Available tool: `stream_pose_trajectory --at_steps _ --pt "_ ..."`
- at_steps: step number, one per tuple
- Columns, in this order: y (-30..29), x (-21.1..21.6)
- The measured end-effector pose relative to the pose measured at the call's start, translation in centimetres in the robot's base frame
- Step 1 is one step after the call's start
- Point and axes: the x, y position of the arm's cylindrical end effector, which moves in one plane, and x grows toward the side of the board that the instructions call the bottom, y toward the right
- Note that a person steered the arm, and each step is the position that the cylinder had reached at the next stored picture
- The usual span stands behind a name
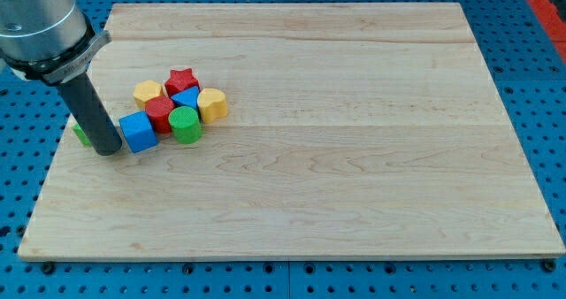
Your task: Slide the green star into the red circle
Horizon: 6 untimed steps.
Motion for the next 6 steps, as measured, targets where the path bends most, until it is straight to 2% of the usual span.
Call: stream_pose_trajectory --at_steps 1,2,4,6 --pt "-0.1 1.5" --pt "-3.8 4.0" --pt "-5.4 -0.8" --pt "-2.1 -3.4"
